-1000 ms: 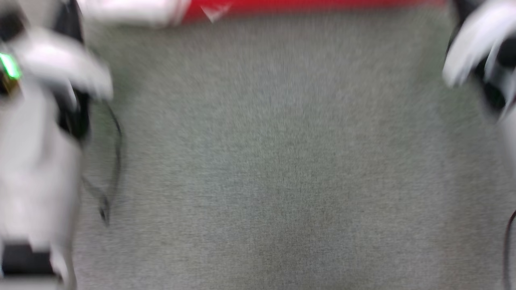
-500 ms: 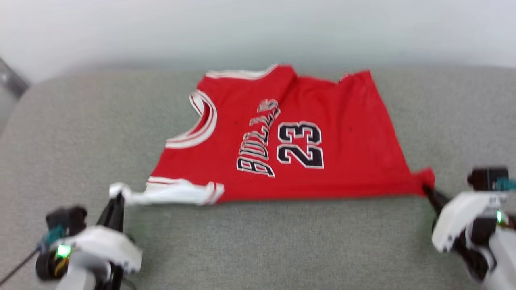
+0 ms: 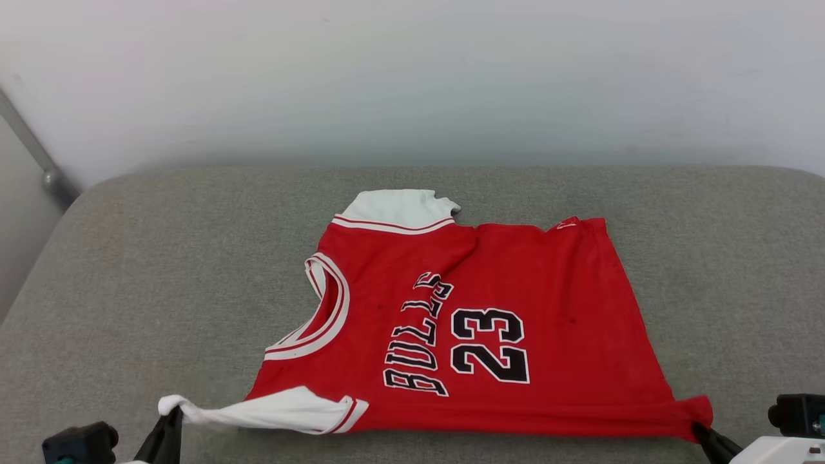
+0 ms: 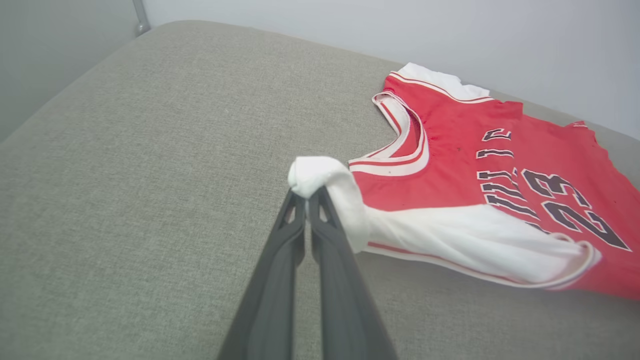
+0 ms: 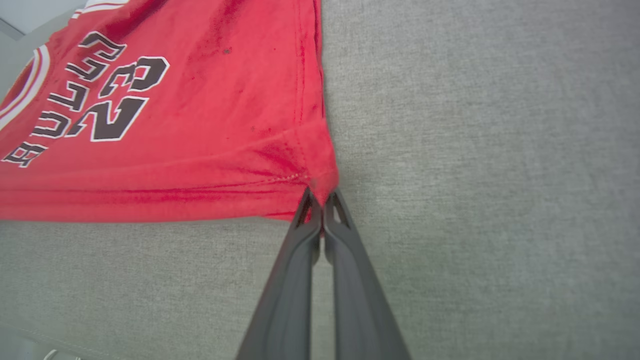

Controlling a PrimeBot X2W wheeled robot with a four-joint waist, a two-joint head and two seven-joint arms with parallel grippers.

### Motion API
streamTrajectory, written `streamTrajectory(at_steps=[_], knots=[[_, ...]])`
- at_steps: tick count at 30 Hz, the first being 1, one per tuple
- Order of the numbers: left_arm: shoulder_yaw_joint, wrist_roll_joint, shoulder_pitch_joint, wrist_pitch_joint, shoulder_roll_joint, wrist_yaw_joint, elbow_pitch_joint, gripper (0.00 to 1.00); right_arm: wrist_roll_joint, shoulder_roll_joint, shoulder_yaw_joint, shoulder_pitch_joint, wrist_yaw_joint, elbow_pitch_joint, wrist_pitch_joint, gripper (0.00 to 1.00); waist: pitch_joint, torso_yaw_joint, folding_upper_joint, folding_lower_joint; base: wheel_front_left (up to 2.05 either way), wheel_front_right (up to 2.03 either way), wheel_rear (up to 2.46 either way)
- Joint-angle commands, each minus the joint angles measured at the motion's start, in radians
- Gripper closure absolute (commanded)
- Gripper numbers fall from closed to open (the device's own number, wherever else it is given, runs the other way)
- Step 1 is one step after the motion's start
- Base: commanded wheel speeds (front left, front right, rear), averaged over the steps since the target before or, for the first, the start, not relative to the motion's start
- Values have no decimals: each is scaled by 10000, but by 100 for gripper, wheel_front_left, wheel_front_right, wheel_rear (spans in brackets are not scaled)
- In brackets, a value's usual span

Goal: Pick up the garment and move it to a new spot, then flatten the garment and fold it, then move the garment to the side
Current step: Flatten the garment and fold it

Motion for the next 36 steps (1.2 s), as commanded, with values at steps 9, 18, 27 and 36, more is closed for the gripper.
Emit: streamTrajectory(at_steps=[9, 18, 27, 36], knots=[[-267, 256, -1245, 521, 360, -13, -877, 100, -1182, 920, -965, -474, -33, -2622, 2129, 100, 914, -178, 0, 4, 0, 0, 0], [-773, 305, -3665, 553, 279, -686, 627, 100, -1460, 841, -246, -2682, -30, -1275, 2580, 100, 2262, -230, 0, 4, 0, 0, 0], [-1206, 119, -4813, 669, 49, -1252, 2293, 100, -1415, 655, 587, -4071, -29, 625, 1960, 74, 3002, -322, 0, 4, 0, 0, 0], [-1374, -255, -5235, 471, -286, -1714, 3772, 0, -1005, 298, 1359, -4261, -33, 1811, 60, 0, 2715, -243, 0, 4, 0, 0, 0]])
